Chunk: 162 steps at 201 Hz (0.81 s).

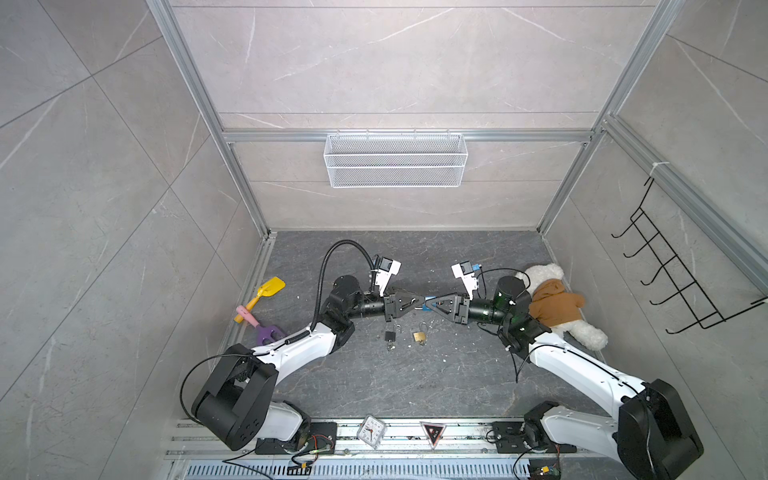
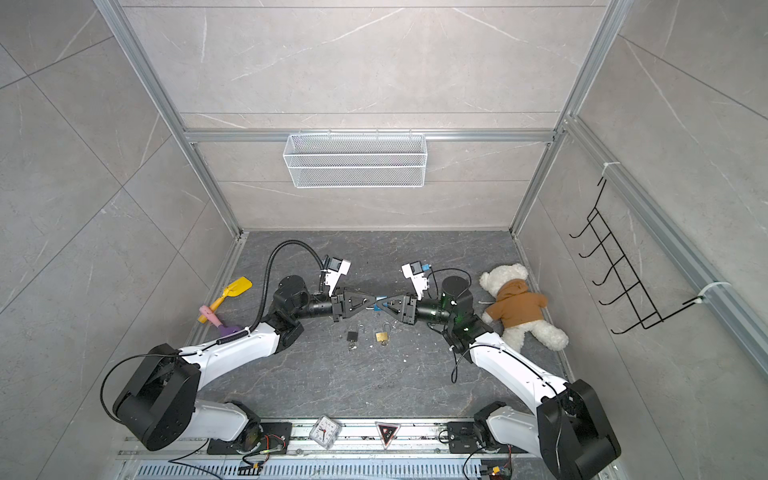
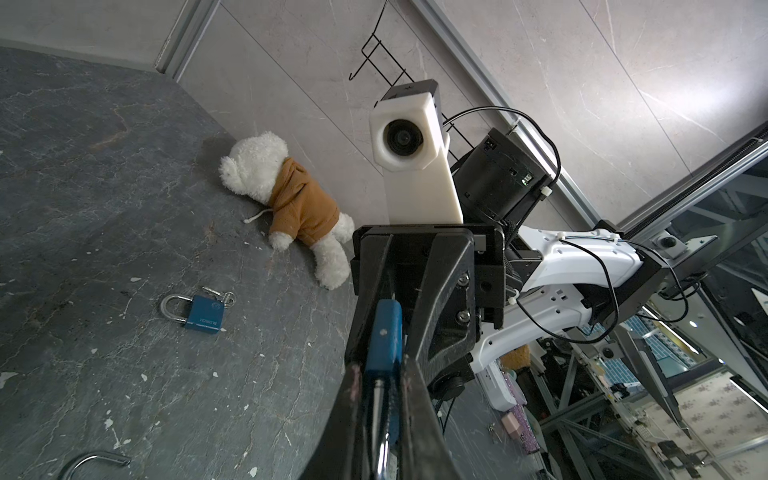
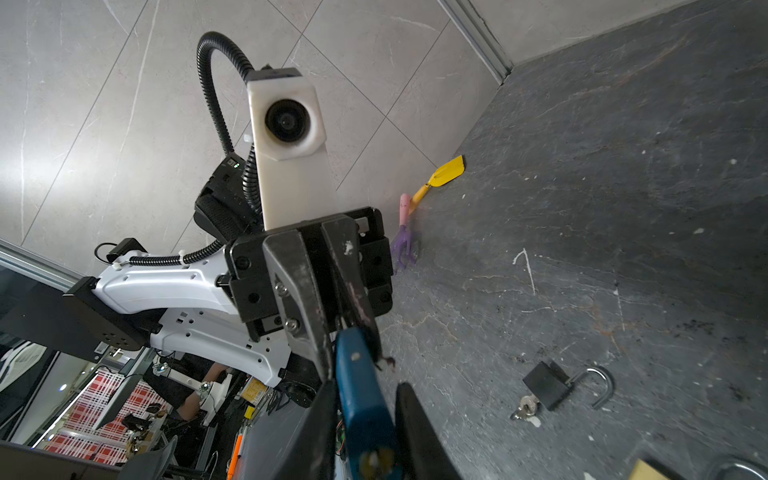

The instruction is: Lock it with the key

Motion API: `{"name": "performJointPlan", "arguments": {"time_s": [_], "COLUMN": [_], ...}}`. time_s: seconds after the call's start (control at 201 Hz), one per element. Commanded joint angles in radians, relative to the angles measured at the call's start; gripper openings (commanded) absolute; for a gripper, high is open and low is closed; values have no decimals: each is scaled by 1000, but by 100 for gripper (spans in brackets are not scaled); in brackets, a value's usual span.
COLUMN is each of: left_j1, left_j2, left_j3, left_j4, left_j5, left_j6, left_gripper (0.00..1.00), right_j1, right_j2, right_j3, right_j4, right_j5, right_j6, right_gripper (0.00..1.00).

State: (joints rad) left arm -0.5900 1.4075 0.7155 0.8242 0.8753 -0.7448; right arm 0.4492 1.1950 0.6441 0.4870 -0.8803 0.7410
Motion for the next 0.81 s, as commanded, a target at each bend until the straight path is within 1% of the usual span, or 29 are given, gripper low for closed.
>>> {"name": "performJointPlan", "arguments": {"time_s": [0.0, 0.199, 0.323, 0.428, 0.453, 0.523, 0.567, 0.746, 0.756, 0.791, 0.801], "left_j1": [8, 10, 10, 11, 11, 10, 10, 11, 10, 10, 10], "left_j2": [11, 39, 52, 58, 60, 64, 68, 94, 96, 105, 109], "left_j3": [18, 33, 35, 38, 39, 41, 44, 52, 52, 51, 50], "left_j4": [111, 133, 144, 145, 146, 148, 149, 200, 209, 241, 252], "left_j5": [29, 50, 56, 60, 60, 62, 61, 82, 85, 97, 100], "left_j6": [-13, -33, -41, -41, -42, -44, -45, -81, -87, -106, -113], "left_gripper": [0, 0, 0, 0, 0, 0, 0, 0, 3, 19, 21], "right_j1": [-7, -15, -24, -31, -32, -37, -39, -38, -38, -39, -39], "right_j2": [-23, -35, -36, -34, -32, -30, -27, -15, -14, -13, -14], "right_j3": [-21, -28, -26, -23, -21, -21, -22, -43, -44, -48, -50], "right_j4": [12, 10, 15, 21, 23, 31, 37, 102, 105, 121, 125], "right_j5": [-24, -26, -28, -39, -41, -53, -60, -63, -63, -62, -62], "right_j6": [-3, -6, -5, -2, -2, 4, 7, 41, 42, 48, 50], "right_gripper": [27, 27, 25, 21, 19, 9, 0, 0, 0, 0, 0]}}
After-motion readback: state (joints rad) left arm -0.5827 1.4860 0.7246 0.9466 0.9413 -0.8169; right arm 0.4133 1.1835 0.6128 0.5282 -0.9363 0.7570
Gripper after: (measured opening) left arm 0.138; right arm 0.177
